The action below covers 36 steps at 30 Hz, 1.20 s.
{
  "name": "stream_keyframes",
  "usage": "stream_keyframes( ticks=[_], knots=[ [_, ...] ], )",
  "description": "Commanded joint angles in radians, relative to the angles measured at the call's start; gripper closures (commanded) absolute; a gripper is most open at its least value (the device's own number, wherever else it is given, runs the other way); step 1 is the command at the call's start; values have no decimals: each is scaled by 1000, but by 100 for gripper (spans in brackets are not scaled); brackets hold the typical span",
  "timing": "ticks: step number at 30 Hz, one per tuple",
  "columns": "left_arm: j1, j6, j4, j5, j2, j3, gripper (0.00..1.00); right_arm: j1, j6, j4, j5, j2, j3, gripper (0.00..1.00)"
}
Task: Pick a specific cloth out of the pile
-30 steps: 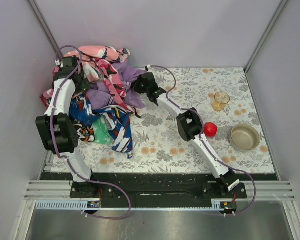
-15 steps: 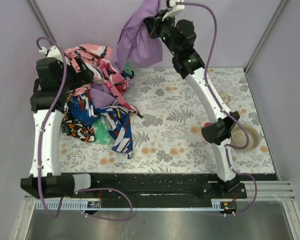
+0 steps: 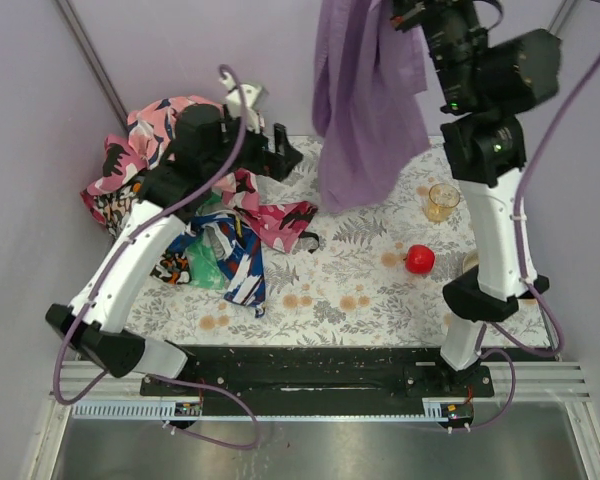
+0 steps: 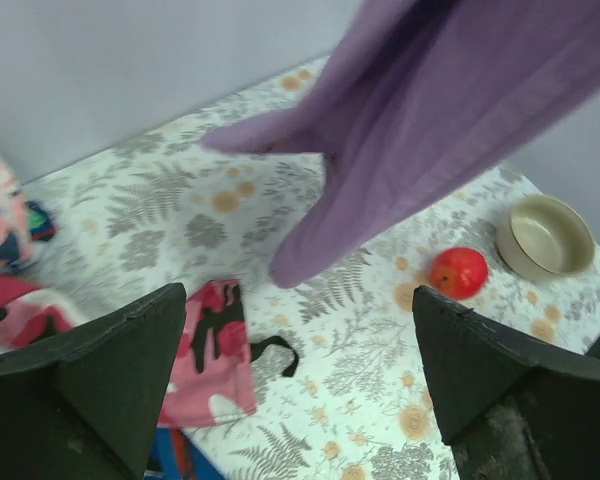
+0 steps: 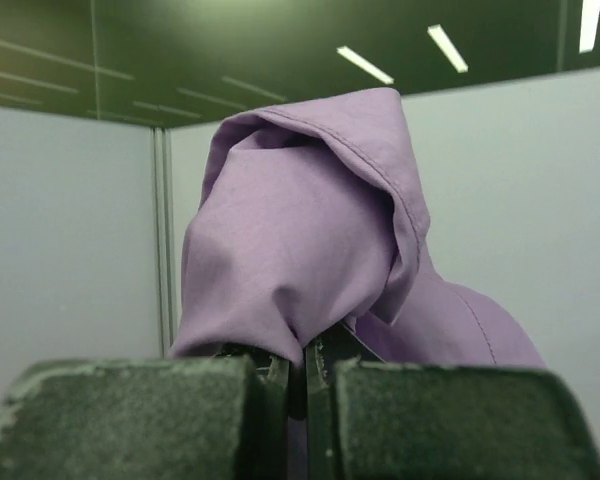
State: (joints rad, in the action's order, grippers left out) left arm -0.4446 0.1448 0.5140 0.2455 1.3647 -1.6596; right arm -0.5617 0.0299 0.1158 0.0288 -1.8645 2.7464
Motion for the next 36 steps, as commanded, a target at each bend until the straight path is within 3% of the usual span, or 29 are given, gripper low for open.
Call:
stream_keyframes(
  ticks=[1,8,13,23,36],
  knots=[
    [-120,-73,-65,-33,91,-78,1,2,62,-78,-4,64,38,100],
    [-152,-42,-58,-129,116,-63,1,3,183,-105,-83,12,12,100],
    [-152,-10,-29,-317,67,12,1,8,205,-200,-98,-44,30,100],
    [-151,38,11,-570,-53,204,1,169,173,-278,-136,-176,62,100],
    [-148,78,32,-643,-33,253,1,269,185,-401,-167,-249,79,100]
  ],
)
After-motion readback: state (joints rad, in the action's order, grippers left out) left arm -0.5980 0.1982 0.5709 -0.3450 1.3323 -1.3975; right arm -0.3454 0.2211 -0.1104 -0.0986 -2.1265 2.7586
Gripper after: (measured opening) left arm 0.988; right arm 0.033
